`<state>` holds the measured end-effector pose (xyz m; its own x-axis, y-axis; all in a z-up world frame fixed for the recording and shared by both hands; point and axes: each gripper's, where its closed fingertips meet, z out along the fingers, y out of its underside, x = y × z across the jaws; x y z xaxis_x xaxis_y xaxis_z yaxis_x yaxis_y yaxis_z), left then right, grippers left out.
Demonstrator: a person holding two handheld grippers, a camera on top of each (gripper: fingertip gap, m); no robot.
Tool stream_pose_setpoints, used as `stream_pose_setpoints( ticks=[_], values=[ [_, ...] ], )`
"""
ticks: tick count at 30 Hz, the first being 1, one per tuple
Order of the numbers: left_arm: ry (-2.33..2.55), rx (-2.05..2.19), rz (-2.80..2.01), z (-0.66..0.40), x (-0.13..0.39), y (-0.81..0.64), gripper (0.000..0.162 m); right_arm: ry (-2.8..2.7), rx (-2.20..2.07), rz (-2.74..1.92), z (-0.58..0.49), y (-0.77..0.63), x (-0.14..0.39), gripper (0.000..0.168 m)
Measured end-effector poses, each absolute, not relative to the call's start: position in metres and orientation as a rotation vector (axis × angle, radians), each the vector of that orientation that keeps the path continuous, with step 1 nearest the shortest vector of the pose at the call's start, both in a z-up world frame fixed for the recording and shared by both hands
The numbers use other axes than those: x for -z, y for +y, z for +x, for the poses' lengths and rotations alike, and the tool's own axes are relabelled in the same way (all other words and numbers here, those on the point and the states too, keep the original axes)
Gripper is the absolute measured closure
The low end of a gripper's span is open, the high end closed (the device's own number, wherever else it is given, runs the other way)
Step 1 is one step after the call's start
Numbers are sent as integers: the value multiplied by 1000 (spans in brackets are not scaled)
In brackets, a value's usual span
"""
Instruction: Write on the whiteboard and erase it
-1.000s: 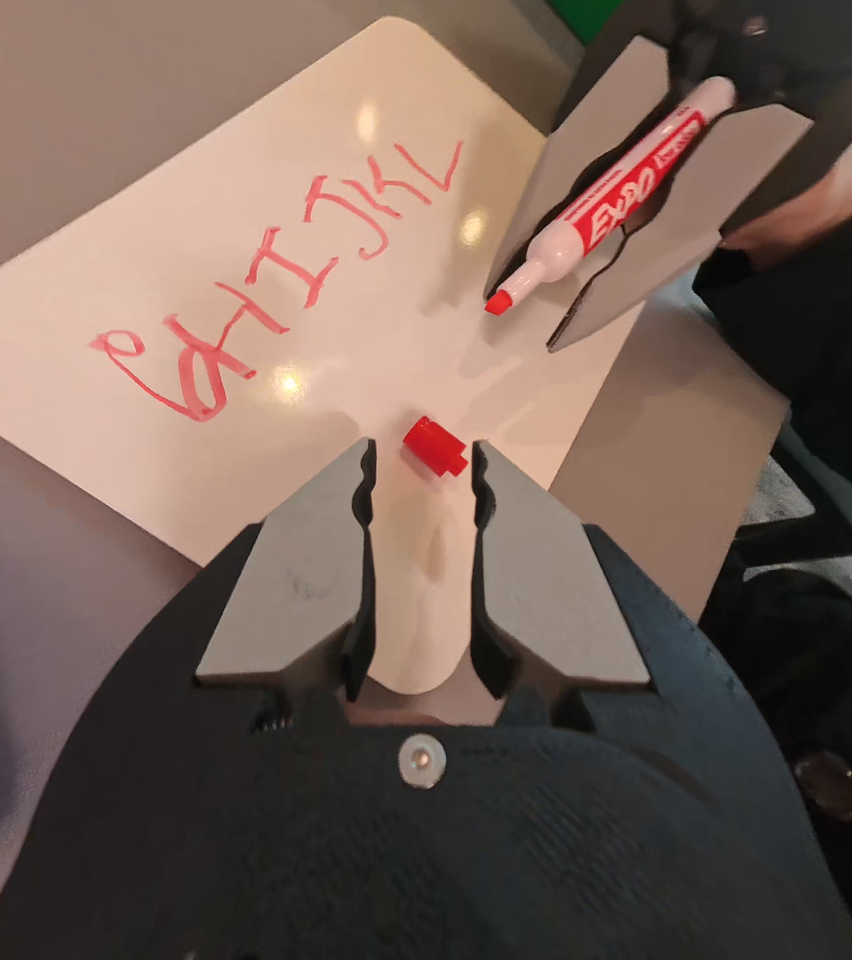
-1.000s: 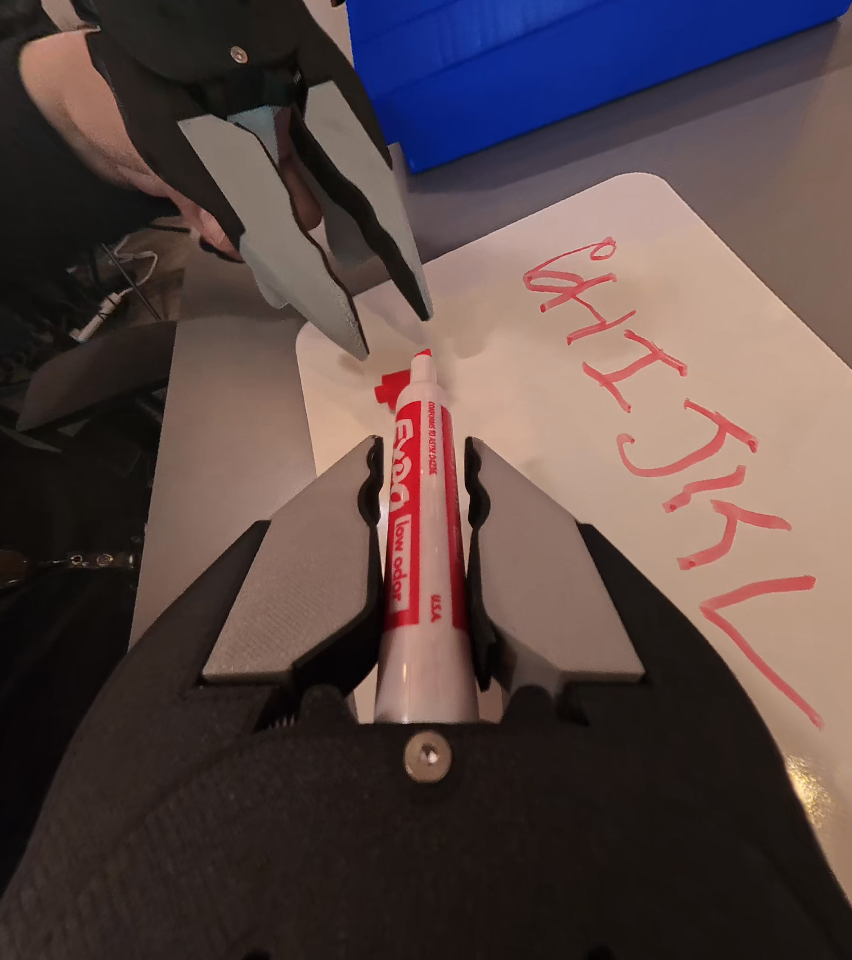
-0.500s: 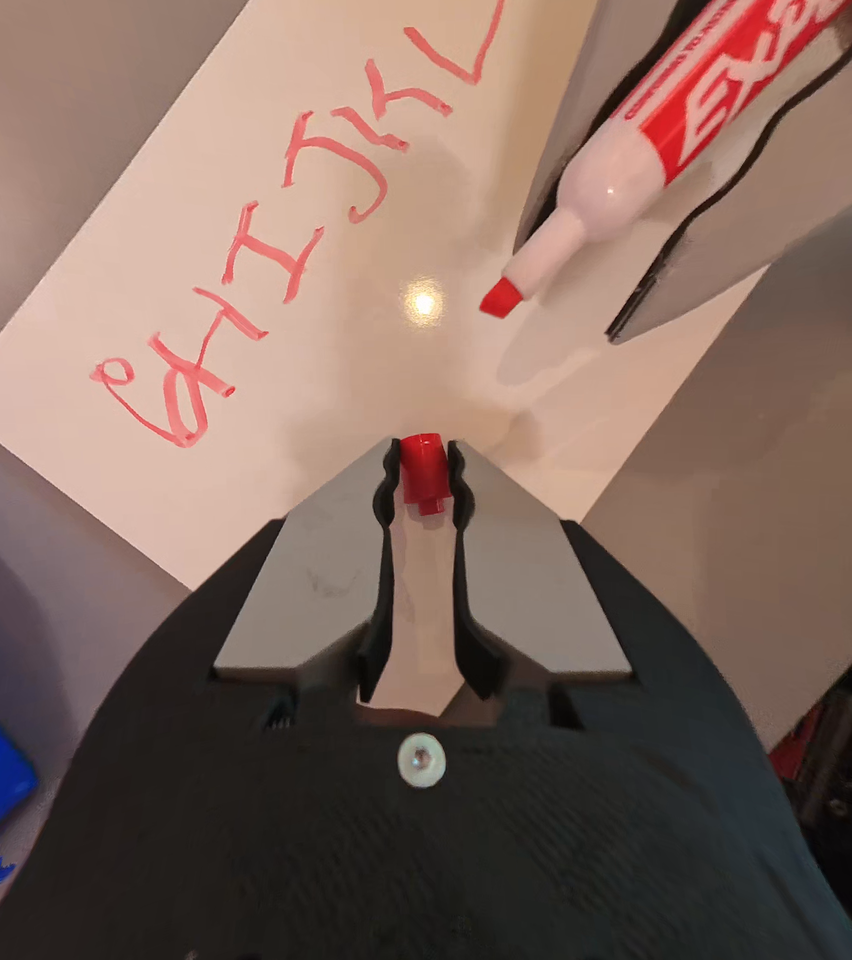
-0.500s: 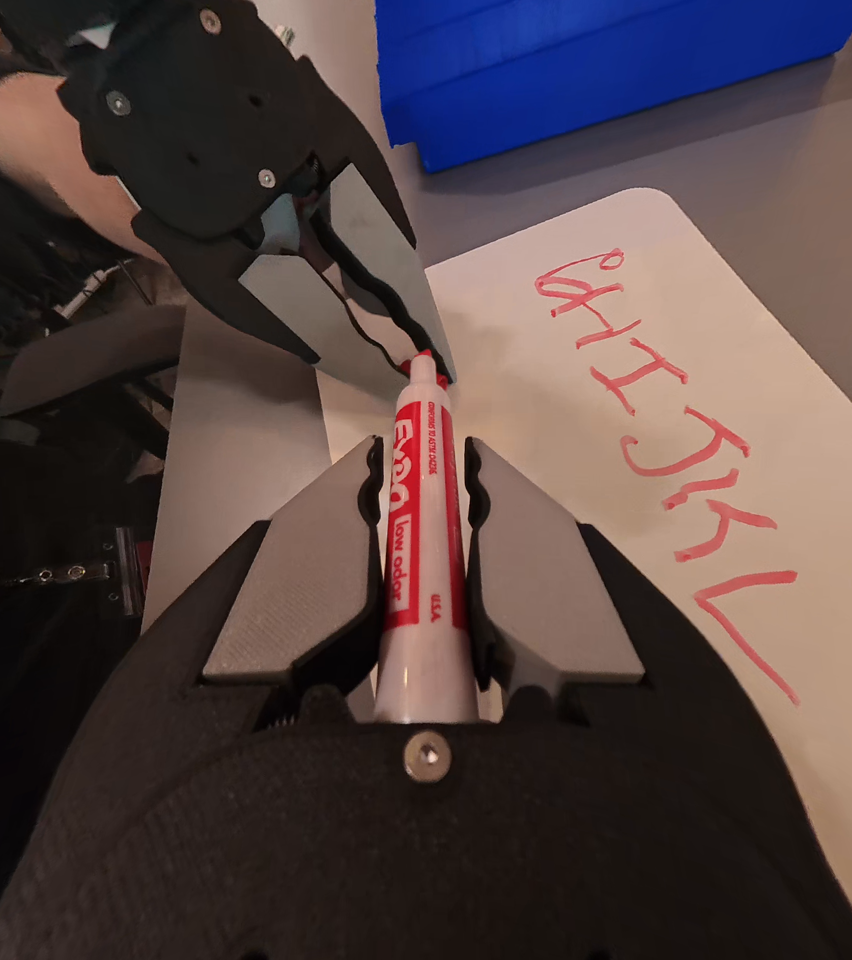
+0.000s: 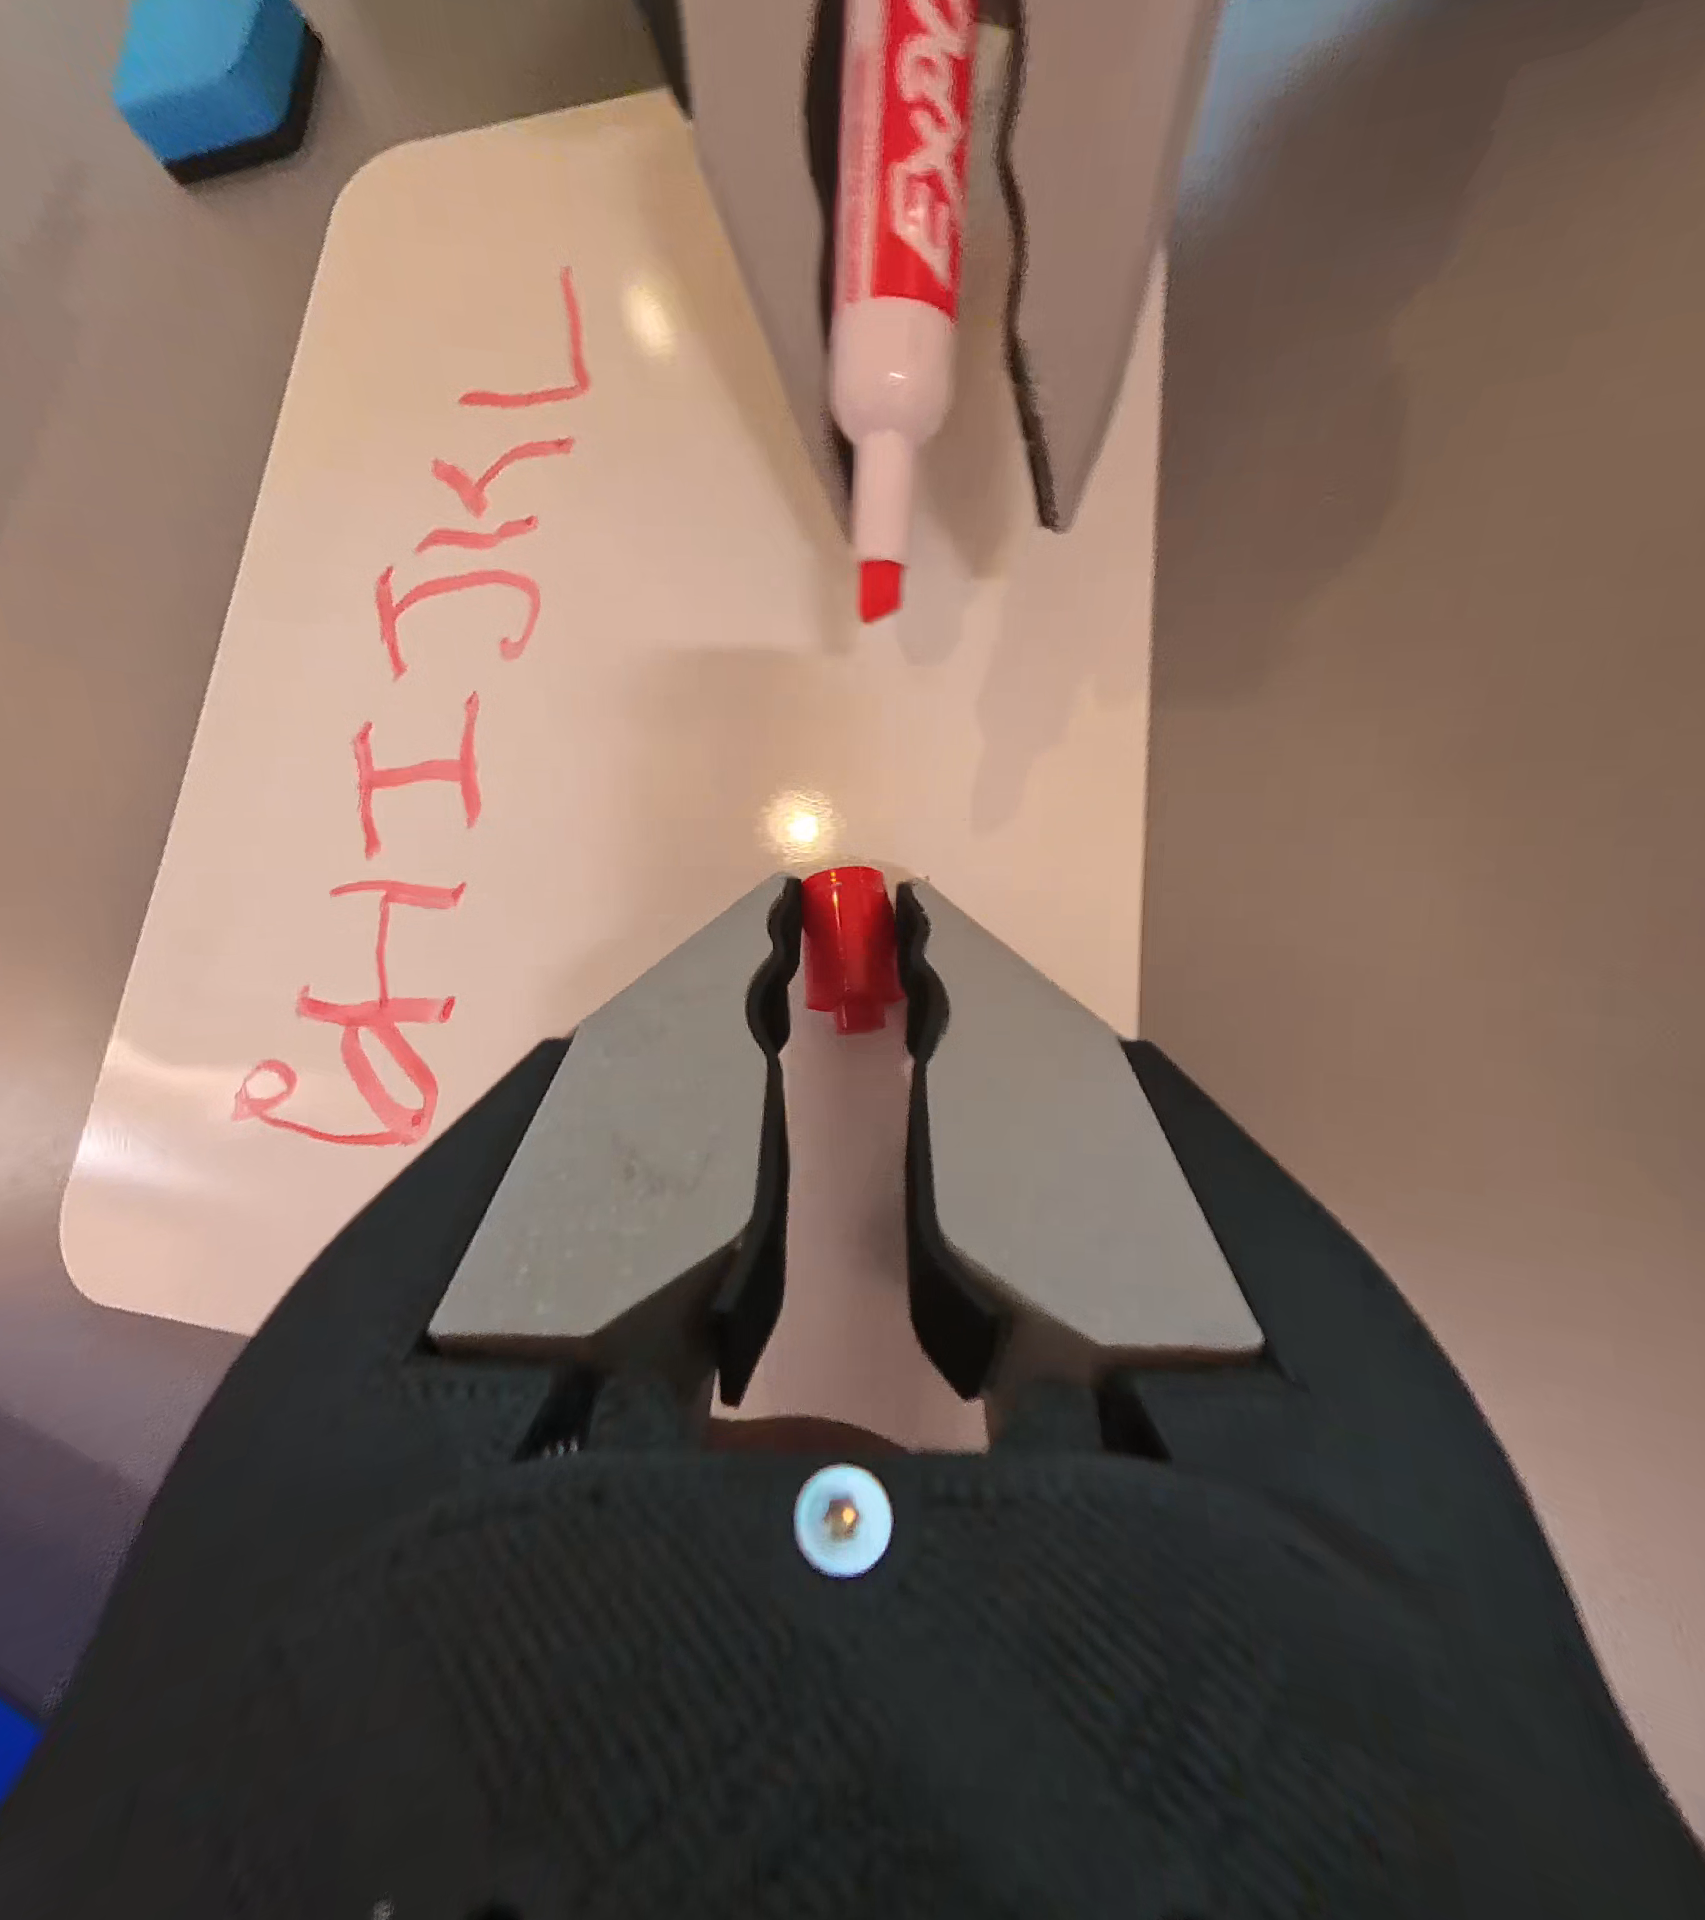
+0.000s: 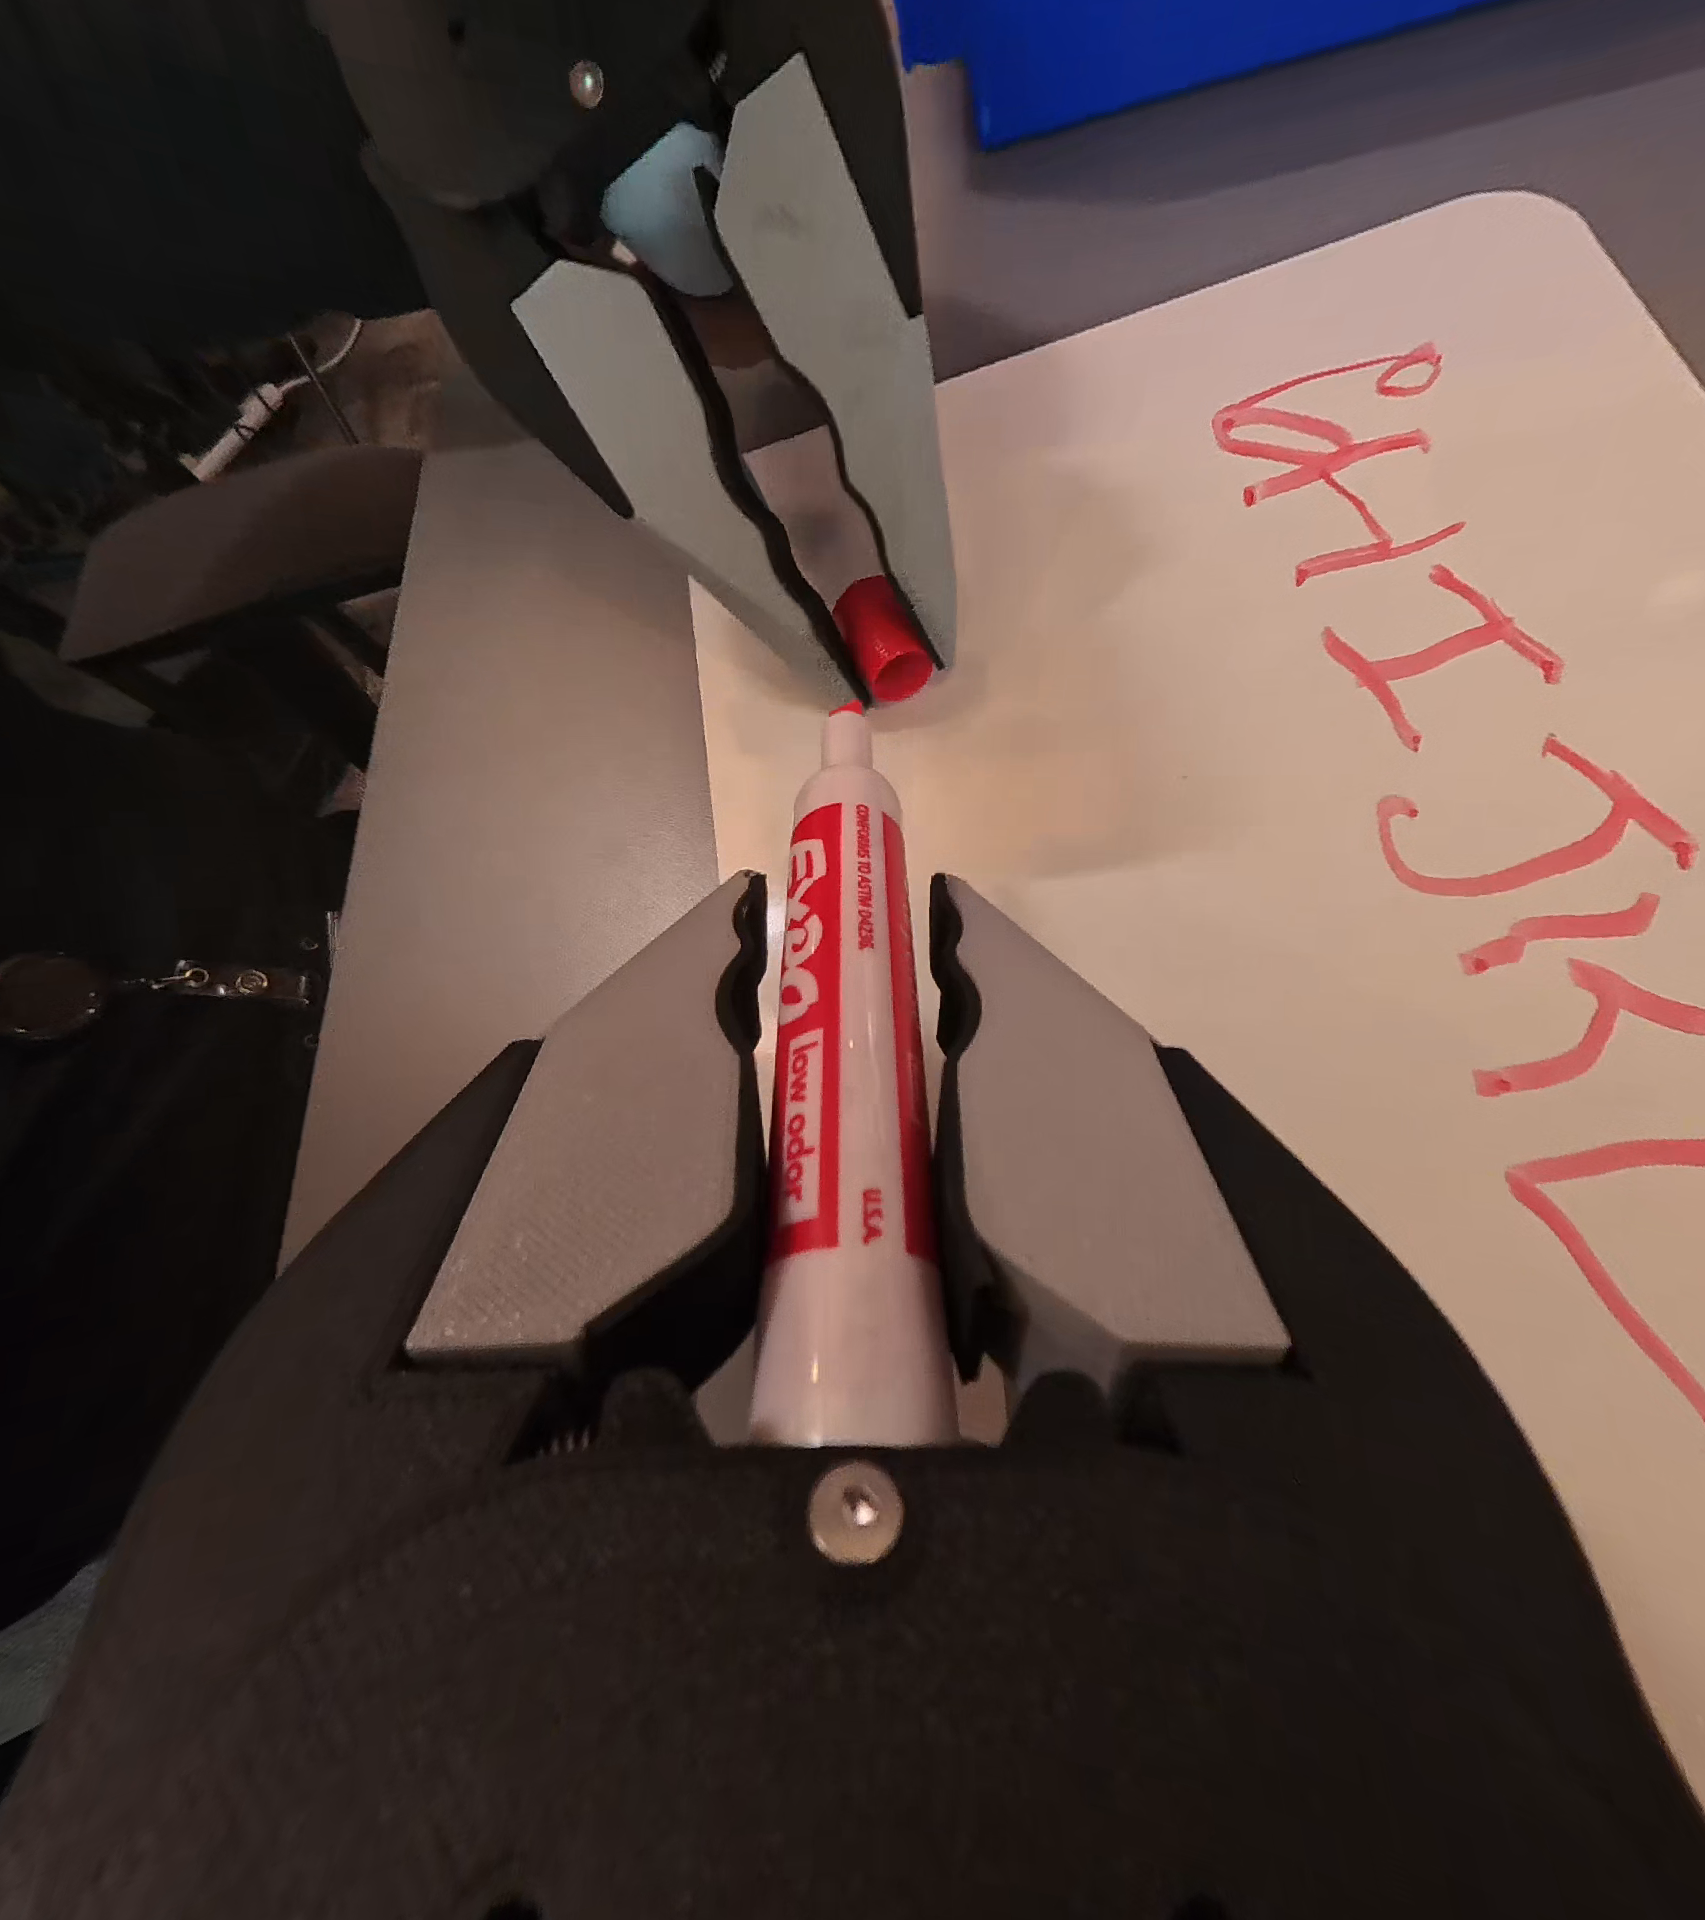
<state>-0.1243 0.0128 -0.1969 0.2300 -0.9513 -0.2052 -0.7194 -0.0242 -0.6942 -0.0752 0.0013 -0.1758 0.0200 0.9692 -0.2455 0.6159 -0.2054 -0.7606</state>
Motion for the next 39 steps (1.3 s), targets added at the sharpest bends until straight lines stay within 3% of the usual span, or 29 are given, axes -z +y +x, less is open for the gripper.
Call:
stream_pose_setpoints(
  ticks=[8, 12, 15, 17, 30, 39],
  values=[
    [1410, 413, -1992, -134, 196, 23, 130, -1603, -1061, -1892, -74, 4, 182, 139],
    [1332, 379, -2082, -138, 199, 26, 131, -1592, -1067, -1899, -74, 5, 182, 139],
    [1304, 391, -2110, -138, 199, 24, 145, -1582, -1068, -1902, -75, 5, 182, 139],
    [1310, 395, -2119, -138, 200, 24, 145, -1582, -1078, -1901, -75, 5, 182, 139],
    [1568, 385, -1499, -119, 164, 4, 145, -1620, -1077, -1830, -85, -8, 174, 139],
    [1539, 440, -1415, -106, 152, 1, 145, -1608, -1055, -1798, -88, -8, 169, 139]
  ],
)
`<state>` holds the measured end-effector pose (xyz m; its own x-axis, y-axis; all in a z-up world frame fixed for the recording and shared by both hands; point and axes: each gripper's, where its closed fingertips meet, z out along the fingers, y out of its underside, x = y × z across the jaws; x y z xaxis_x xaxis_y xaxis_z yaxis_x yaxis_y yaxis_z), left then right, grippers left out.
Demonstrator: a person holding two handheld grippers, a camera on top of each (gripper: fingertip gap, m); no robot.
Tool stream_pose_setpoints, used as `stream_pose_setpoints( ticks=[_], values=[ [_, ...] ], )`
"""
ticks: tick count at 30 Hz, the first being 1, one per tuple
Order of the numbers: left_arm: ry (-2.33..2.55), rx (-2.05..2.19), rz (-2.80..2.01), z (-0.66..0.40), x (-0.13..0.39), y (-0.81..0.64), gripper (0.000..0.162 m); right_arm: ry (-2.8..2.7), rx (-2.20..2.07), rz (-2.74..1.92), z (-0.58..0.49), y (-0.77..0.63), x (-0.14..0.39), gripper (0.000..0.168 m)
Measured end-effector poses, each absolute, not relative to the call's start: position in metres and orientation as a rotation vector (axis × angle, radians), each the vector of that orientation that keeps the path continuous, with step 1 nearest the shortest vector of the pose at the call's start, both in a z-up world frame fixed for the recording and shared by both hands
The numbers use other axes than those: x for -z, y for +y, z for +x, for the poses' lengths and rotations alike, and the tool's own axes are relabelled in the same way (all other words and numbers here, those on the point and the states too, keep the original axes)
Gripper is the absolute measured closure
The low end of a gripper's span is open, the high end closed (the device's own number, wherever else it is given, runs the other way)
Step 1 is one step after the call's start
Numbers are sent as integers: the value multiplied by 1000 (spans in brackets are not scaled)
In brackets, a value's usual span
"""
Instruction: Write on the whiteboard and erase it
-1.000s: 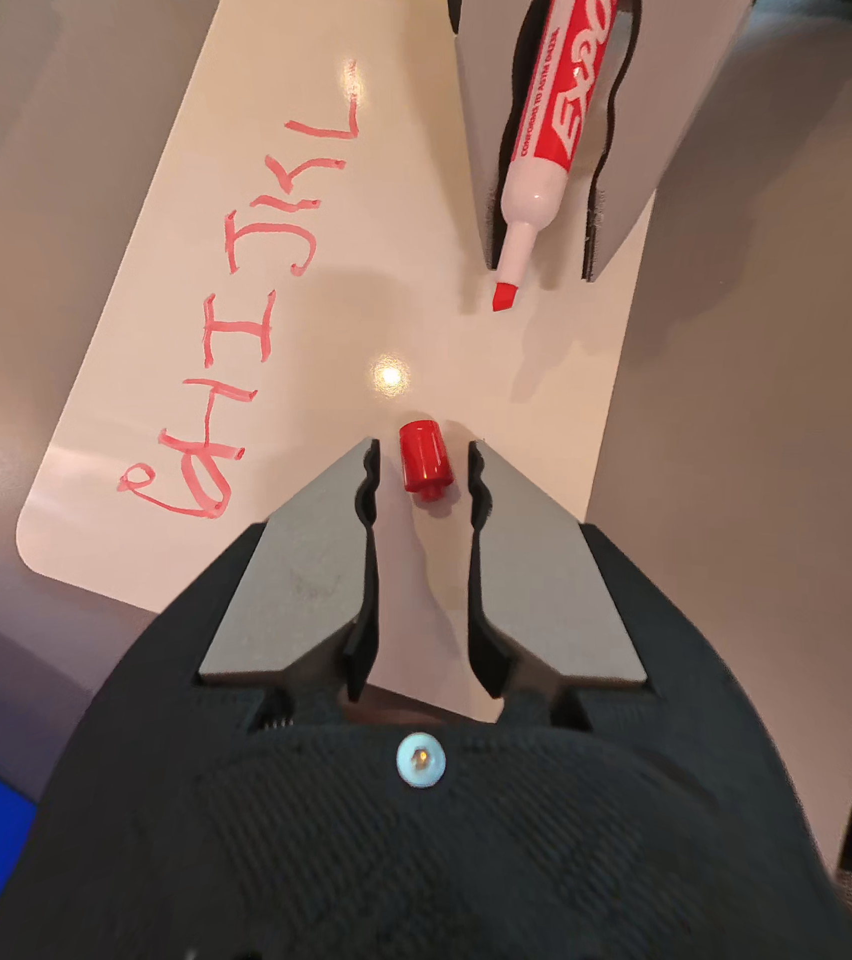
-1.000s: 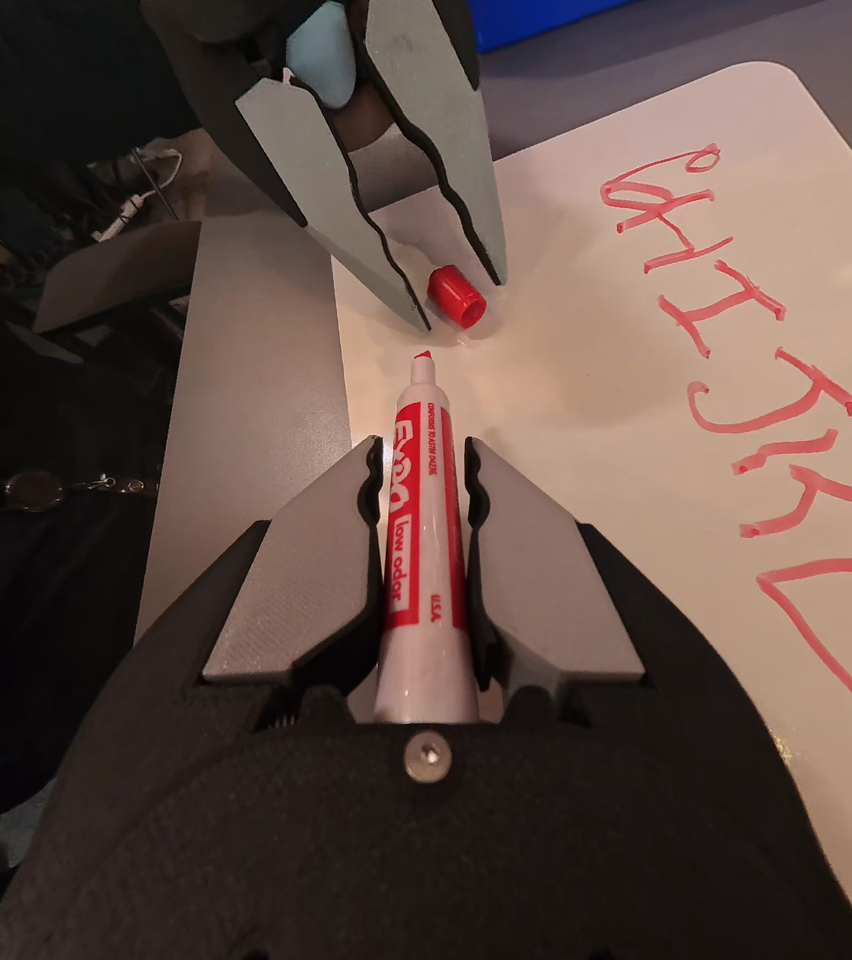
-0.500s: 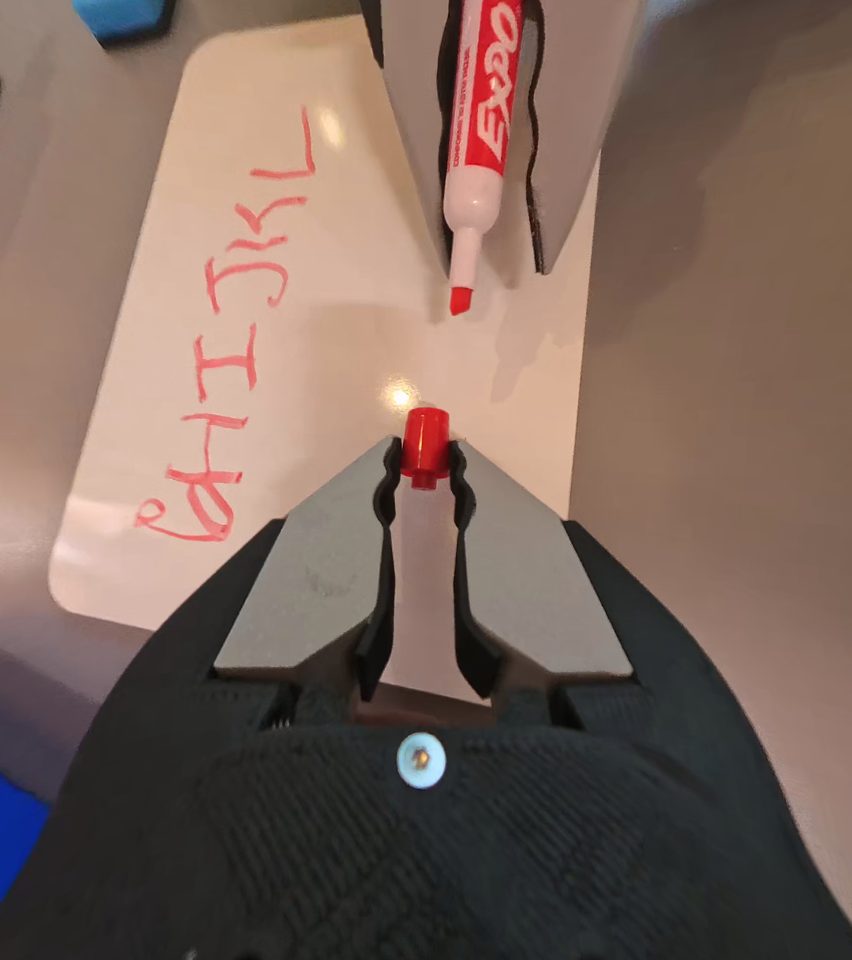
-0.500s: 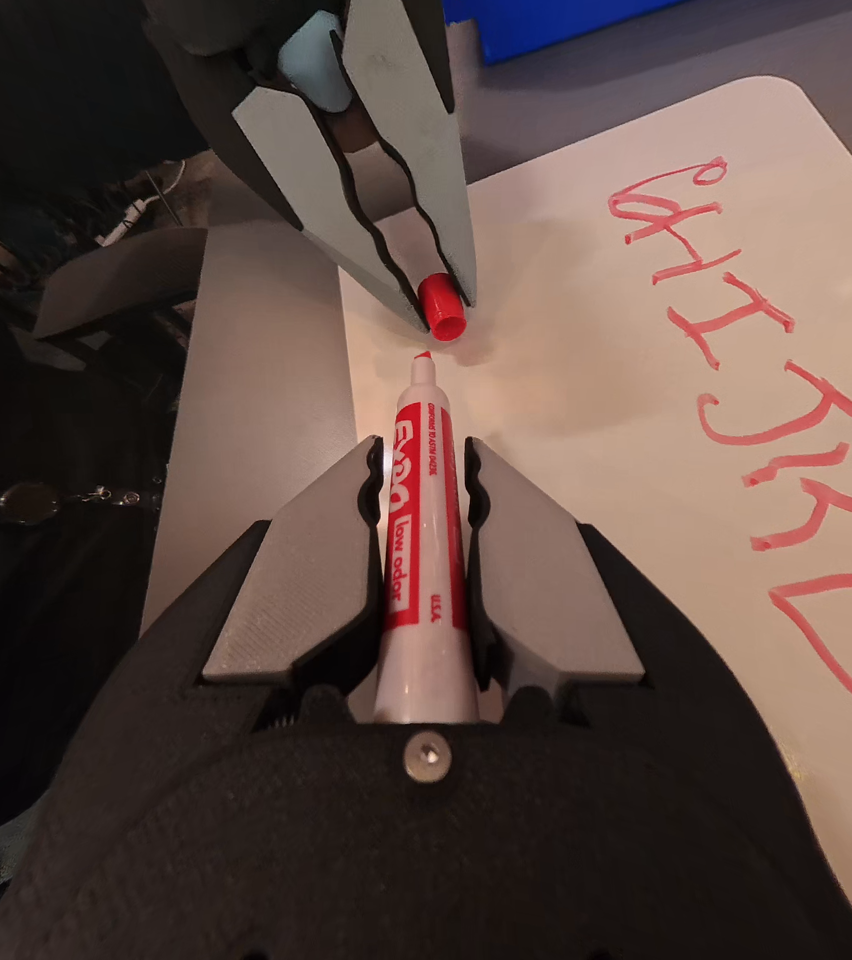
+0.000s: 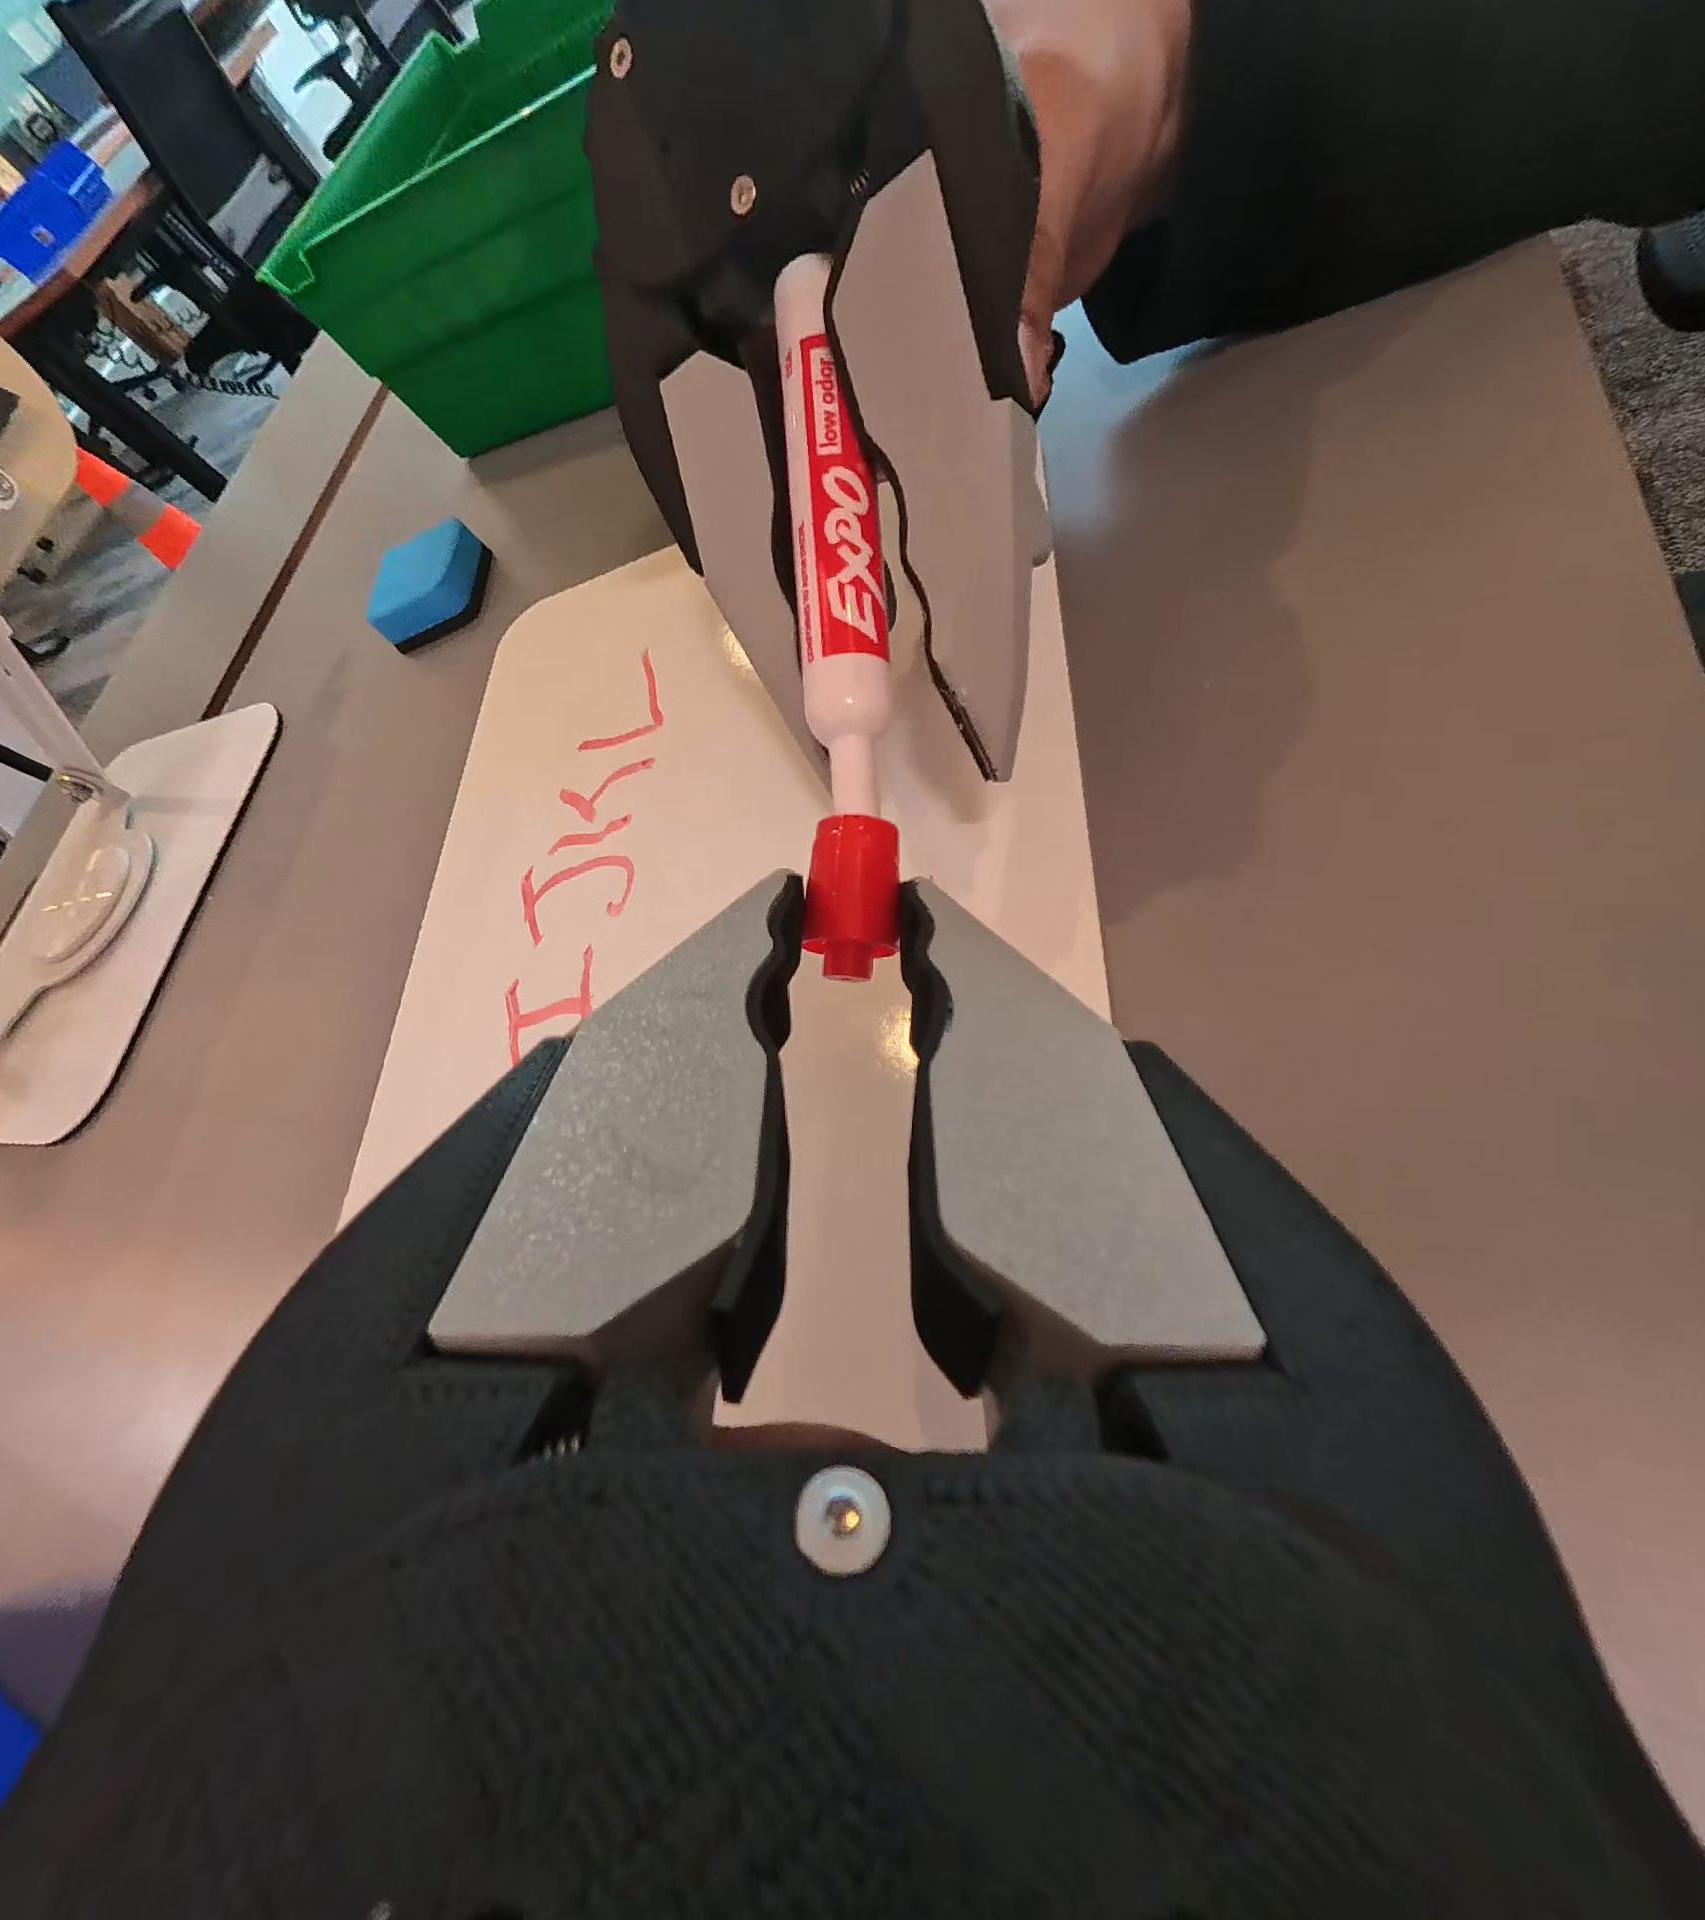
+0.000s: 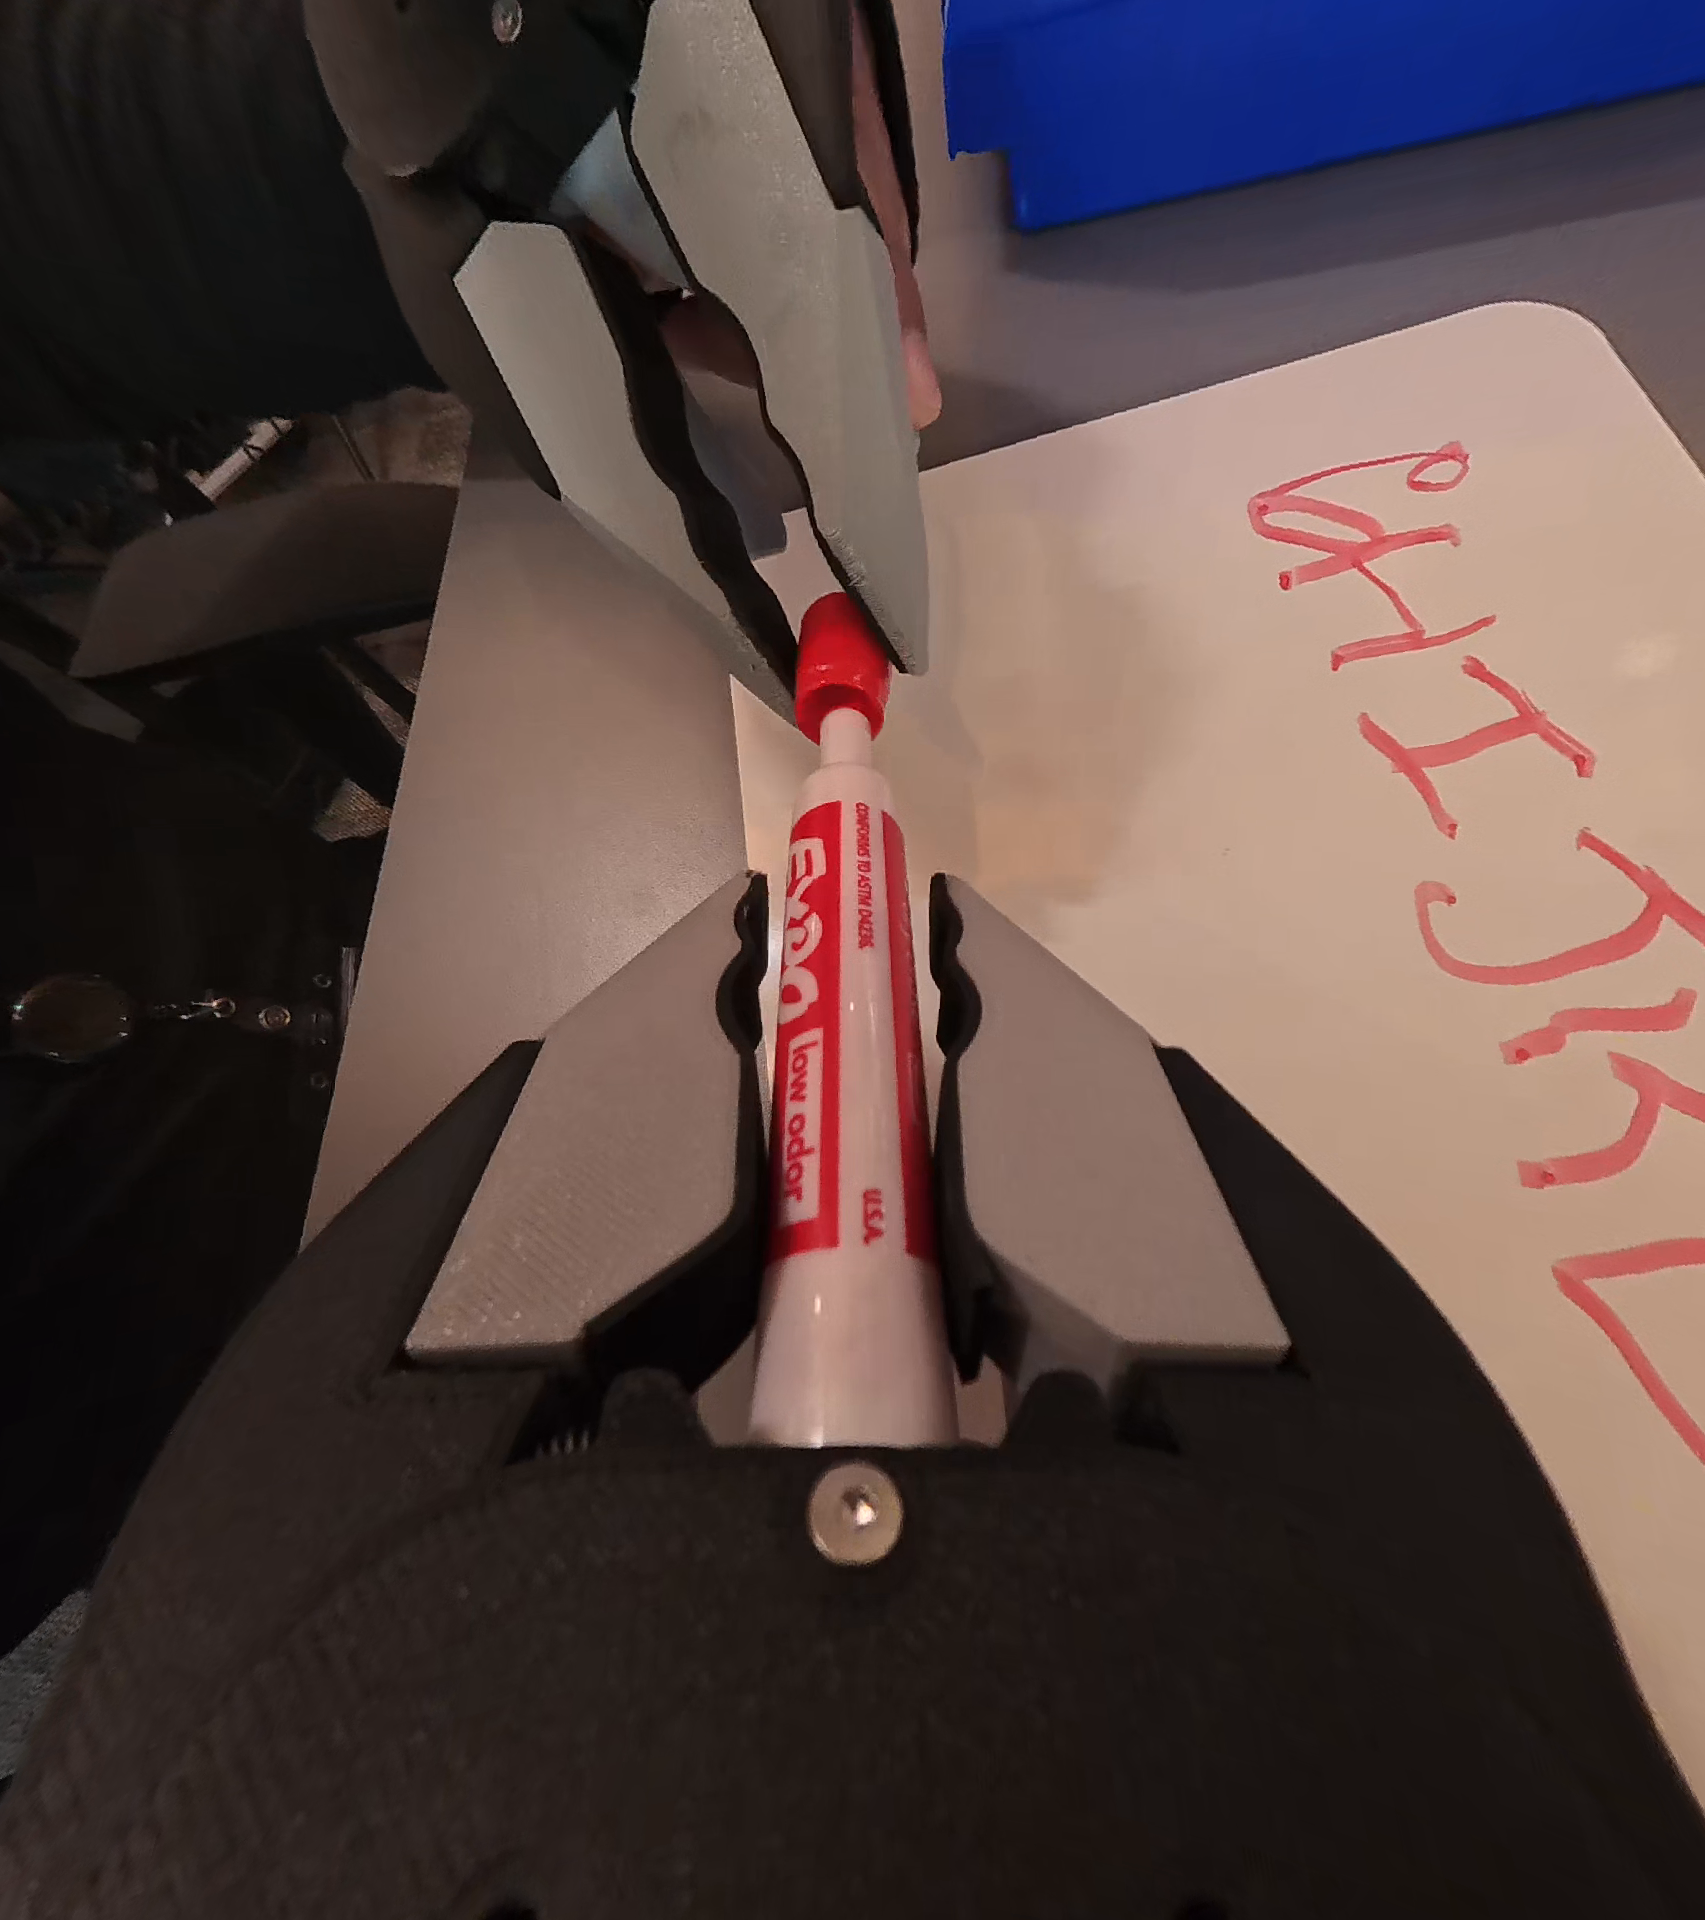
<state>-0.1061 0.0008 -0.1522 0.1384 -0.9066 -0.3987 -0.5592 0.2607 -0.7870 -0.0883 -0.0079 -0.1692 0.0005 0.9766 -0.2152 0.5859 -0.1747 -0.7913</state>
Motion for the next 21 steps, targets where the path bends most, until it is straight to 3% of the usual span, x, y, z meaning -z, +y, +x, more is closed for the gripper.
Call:
stream_pose_setpoints(
  ticks=[21],
  values=[
    [1558, 455, -1622, -90, 174, -1, 147, -1689, -825, -1749, -88, -5, 181, 140]
  ],
)
